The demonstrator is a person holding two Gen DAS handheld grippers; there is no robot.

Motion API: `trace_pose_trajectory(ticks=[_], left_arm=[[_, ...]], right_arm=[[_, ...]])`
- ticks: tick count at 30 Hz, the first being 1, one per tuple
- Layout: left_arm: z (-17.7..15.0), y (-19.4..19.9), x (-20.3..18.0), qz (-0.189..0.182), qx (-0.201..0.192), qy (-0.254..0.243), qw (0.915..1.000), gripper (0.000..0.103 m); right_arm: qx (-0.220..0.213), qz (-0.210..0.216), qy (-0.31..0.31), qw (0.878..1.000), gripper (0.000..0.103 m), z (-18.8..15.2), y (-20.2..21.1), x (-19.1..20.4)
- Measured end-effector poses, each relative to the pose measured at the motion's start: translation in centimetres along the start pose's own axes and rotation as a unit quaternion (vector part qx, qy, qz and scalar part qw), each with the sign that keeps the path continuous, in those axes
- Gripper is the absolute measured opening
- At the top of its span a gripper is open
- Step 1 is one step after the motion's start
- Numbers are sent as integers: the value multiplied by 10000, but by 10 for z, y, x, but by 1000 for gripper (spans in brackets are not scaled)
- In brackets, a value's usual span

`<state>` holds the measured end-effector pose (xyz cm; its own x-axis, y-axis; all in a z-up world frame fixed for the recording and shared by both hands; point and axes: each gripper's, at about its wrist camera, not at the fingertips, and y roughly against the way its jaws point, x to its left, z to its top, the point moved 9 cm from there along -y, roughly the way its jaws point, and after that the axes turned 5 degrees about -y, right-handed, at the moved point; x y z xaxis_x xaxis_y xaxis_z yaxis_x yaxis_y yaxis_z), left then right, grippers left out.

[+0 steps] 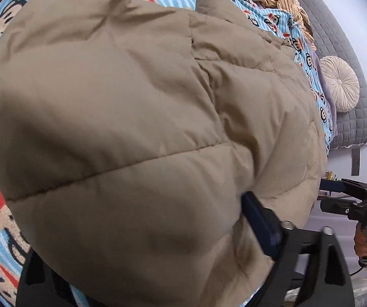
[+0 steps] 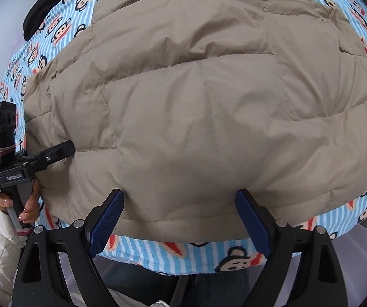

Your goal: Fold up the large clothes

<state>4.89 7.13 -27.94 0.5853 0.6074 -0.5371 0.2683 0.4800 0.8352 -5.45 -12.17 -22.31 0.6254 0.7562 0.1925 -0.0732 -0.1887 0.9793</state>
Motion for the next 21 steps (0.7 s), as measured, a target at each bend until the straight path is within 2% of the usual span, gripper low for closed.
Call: trace_pose_trajectory(ticks=[2, 3, 5, 9, 11, 12, 13, 14, 15, 16, 21], left_arm=[[1, 5, -5, -325, -42, 115, 9994, 41], [2, 7, -7, -358, -72, 138, 9992, 35], [2, 15, -11, -295, -125, 124, 9994, 31], [2, 34, -28, -254, -364, 134, 9989, 30], [0, 41, -32, -223, -426, 224, 9986, 30], [-1, 45, -32, -173, -432, 280, 9985, 30], [-6, 52, -30, -108, -440, 350, 9984, 30], [-6, 56, -33, -53, -461, 444, 9979, 30], [-6, 59, -37, -34, -497, 523, 9974, 30], [-6, 65, -43, -31, -545, 562, 9969, 30], [0, 88, -95, -150, -650, 557, 9962, 30]], right_arm=[[-128, 11, 8, 9999, 91, 4, 9, -3], [-207, 18, -5, 9998, 91, 7, 14, -5], [-355, 27, -20, 9994, 91, 15, 21, -10], [-614, 83, -103, 9980, 90, 28, 28, -18], [-677, 196, -101, 9975, 86, 34, 28, -19], [-712, 250, -75, 9971, 81, 38, 27, -20], [-727, 269, -58, 9970, 62, 42, 26, -21], [-744, 227, -57, 9969, 32, 44, 24, -24], [-750, 168, -59, 9970, 19, 49, 21, -28], [-759, 230, -60, 9968, 13, 52, 18, -29], [-683, 795, 238, 9942, 11, 74, -10, -17]])
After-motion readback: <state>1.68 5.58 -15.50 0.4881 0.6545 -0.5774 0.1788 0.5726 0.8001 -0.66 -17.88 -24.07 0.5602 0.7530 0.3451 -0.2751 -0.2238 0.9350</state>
